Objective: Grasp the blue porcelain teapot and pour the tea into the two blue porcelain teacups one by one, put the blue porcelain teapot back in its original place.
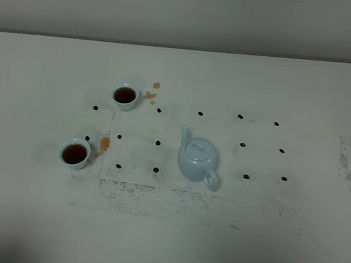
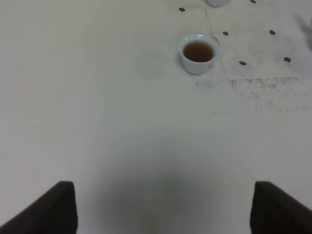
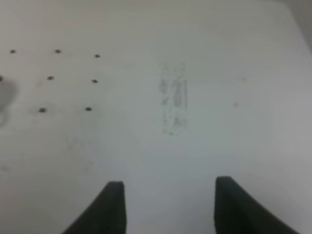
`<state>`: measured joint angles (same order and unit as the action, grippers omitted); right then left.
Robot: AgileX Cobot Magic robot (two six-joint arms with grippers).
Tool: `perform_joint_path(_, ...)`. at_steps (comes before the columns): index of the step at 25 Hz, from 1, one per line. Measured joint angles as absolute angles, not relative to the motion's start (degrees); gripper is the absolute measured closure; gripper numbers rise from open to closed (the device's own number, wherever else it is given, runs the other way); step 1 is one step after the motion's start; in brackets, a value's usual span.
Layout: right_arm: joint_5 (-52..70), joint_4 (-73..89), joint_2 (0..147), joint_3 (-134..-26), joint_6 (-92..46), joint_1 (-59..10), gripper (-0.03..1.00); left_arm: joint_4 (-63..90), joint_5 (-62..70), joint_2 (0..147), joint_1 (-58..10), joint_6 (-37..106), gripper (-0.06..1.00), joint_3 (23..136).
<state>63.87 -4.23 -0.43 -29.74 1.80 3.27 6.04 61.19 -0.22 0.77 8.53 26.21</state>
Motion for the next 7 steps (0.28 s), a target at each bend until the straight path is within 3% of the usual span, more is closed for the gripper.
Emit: perform_joint_path(7,63.9,-4.2,-0.4,-29.7,1.8,5.5,0.52,6.0,61.2,-0.2,0.8,8.5,0.22,26.2)
